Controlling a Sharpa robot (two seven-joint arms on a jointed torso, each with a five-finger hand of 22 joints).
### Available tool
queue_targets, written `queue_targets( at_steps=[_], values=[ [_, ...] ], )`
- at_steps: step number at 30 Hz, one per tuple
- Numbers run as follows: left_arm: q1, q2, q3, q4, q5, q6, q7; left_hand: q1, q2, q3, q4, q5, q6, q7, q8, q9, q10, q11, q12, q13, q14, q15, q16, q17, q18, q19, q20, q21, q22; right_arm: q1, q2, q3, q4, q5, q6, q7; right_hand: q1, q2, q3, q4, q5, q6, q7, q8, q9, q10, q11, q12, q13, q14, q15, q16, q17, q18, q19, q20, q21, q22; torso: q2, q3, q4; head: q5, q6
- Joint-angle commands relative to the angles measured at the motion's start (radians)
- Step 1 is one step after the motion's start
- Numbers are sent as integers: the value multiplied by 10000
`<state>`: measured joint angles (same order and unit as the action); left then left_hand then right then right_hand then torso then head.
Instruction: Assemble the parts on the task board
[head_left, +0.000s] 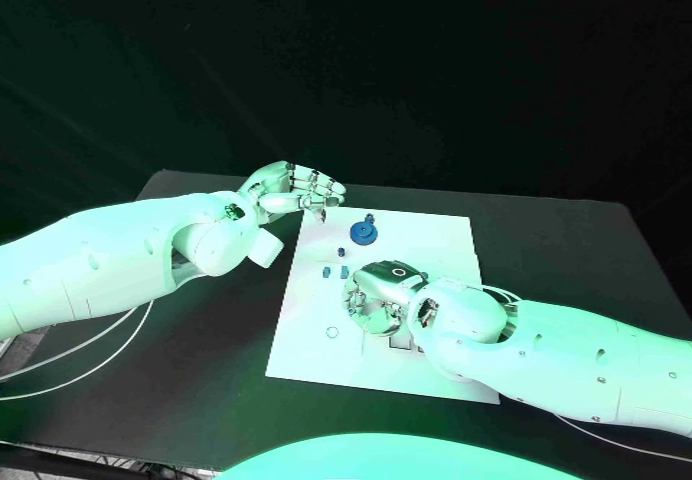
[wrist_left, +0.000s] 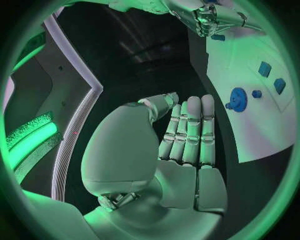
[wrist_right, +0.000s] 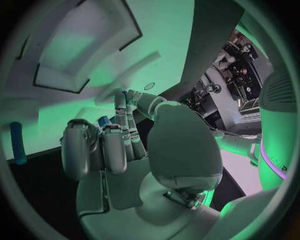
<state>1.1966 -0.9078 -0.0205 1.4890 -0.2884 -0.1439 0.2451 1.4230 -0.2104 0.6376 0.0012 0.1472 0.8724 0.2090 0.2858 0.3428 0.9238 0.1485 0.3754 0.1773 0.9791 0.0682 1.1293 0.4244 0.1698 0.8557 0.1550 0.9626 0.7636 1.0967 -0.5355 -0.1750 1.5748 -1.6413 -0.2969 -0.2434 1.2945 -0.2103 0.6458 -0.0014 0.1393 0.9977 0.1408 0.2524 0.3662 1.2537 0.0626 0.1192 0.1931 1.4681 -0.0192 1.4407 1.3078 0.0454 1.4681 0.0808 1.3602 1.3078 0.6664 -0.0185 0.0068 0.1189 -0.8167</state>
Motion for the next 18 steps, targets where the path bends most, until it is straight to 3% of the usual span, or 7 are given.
queue_targets(
  at_steps=[1, 13, 18],
  values=[
    [9, 7, 9, 27, -30, 165, 25, -34, 11, -11, -51, 36, -66, 30, 40, -3, -73, -6, 54, -15, -75, -8, -38, -13, 144, -66, 31, -25, 16, -80, -7, -63, -9, -87, -6, -93, -18, -173, -25, -23, 83, -180, 19, -129, -41, -146, 81, -141, -34, 512, 102, -58, 88, 21, 143, 103, -129, 1622, -2, 7, -8, 8, 21],
    [8, -16, 9, 22, -30, 126, 48, -55, 26, -16, -39, 36, -75, 35, 55, -1, -101, 1, 66, -17, -89, 1, -36, -16, 142, -82, 40, -26, 19, -77, -325, -61, 221, -92, -646, -126, -68, -342, -53, -62, 96, -627, -2, -425, -126, -369, 75, -258, -49, 461, 112, -151, -72, 95, 18, 141, -485, 1471, 2, 7, -11, -5, 65],
    [8, -28, 9, 3, -30, 109, 65, -55, 26, -16, -39, 36, -75, 35, 55, -1, -101, 1, 66, -17, -89, 1, -36, -16, 142, -82, 40, -26, 19, -67, -516, -54, 400, -89, -846, -143, -209, -517, -192, -21, 129, -734, -5, -494, -137, -463, 80, -274, -51, 446, 110, -189, -137, 109, -5, 135, -573, 1435, 2, 15, 2, -11, 85]
  ],
)
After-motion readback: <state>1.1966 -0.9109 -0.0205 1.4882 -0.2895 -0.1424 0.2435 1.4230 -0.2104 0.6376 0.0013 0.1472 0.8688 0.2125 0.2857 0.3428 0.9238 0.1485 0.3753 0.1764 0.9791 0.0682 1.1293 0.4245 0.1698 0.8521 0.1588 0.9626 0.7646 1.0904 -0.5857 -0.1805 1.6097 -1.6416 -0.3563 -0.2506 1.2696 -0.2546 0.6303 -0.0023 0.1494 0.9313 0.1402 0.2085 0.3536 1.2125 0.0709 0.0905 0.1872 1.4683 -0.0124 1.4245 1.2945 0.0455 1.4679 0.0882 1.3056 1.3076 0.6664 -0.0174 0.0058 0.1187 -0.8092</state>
